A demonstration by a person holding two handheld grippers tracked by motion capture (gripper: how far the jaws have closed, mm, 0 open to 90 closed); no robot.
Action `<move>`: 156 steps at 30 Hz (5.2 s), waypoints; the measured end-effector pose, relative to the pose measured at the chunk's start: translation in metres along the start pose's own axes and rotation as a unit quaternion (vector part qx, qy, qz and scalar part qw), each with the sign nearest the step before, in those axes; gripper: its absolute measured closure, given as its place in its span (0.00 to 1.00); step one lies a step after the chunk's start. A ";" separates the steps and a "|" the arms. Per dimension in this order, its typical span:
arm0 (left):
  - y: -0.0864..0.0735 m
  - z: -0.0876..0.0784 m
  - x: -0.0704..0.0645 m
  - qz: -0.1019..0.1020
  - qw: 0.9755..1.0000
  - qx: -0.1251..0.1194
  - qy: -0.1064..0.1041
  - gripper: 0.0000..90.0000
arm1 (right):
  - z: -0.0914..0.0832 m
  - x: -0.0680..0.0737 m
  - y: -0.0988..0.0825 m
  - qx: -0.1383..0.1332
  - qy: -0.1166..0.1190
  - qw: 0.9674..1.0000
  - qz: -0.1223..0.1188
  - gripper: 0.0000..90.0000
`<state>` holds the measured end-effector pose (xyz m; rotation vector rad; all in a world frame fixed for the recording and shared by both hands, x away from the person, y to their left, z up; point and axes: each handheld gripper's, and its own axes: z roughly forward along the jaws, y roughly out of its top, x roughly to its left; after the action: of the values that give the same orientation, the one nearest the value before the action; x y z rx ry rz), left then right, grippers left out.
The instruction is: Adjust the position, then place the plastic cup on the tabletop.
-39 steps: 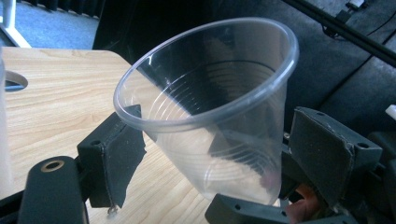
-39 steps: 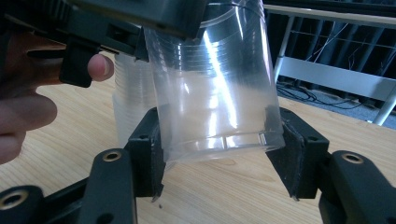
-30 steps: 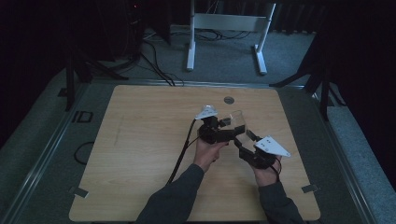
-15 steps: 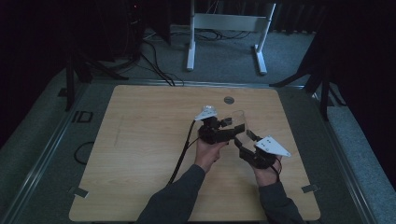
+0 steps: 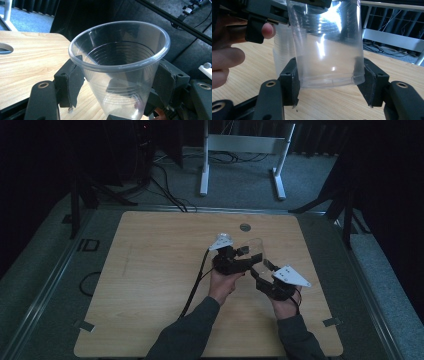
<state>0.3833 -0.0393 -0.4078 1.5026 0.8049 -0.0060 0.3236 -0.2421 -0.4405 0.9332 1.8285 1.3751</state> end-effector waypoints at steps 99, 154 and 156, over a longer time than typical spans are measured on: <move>-0.003 -0.005 -0.021 0.168 0.979 0.010 0.118 0.35 | -0.015 -0.018 -0.014 0.040 -0.017 0.998 0.035 0.31; -0.034 -0.018 -0.005 0.202 0.971 0.017 0.126 0.34 | -0.016 -0.022 -0.016 0.039 -0.029 0.998 0.045 0.31; -0.036 -0.018 -0.004 0.200 0.971 0.017 0.127 0.34 | -0.016 -0.022 -0.016 0.039 -0.030 0.998 0.045 0.31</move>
<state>0.3547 -0.0297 -0.4344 1.6966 0.6910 0.4845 0.3192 -0.2716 -0.4505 1.0970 1.8257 1.3240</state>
